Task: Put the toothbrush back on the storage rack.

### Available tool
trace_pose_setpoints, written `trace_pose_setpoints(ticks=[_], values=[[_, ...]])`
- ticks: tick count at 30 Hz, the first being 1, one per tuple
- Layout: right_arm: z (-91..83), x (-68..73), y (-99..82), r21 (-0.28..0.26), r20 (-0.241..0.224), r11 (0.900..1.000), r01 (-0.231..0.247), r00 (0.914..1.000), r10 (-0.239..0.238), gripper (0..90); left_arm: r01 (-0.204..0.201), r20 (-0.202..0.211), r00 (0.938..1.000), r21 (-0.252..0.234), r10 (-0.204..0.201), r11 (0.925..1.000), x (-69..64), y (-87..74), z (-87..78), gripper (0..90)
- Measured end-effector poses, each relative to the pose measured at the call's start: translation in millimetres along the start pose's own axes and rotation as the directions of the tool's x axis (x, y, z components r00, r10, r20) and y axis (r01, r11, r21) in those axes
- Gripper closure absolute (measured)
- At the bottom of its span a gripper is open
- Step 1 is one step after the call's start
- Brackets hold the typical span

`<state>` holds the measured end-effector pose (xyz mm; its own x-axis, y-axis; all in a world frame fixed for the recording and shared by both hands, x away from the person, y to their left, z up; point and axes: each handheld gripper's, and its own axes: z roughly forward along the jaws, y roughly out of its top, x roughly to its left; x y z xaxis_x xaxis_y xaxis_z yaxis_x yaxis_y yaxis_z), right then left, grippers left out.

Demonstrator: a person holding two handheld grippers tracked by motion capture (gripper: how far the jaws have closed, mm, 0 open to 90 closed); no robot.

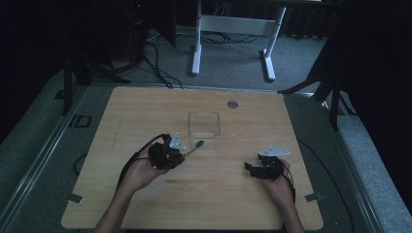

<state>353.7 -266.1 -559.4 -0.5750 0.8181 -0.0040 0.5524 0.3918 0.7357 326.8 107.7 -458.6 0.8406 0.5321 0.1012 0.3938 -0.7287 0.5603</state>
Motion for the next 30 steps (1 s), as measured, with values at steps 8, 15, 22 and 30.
trace_pose_setpoints(ticks=[8,15,22,30], values=[[0.1,0.1,0.0,-0.001,0.0,1.0,-0.002,1.0,0.002,28.0,0.025,-0.018,0.9995,-0.035,-0.026,0.9991,1.6,2.1,-2.2,78.5],[0.0,0.0,0.0,0.0,0.0,1.0,0.0,1.0,0.0,28.0,0.046,-0.042,0.9979,-0.063,-0.049,0.997,3.7,2.7,-5.2,78.6],[0.0,0.1,0.0,0.0,0.0,1.0,-0.001,1.0,0.001,28.0,0.07,-0.056,0.9956,-0.097,-0.076,0.9928,5.5,2.6,-7.9,78.6],[0.0,0.0,0.0,-0.001,0.0,1.0,0.0,1.0,0.0,28.0,0.086,-0.074,0.9926,-0.126,-0.096,0.9883,7.5,3.5,-10.1,78.6]])
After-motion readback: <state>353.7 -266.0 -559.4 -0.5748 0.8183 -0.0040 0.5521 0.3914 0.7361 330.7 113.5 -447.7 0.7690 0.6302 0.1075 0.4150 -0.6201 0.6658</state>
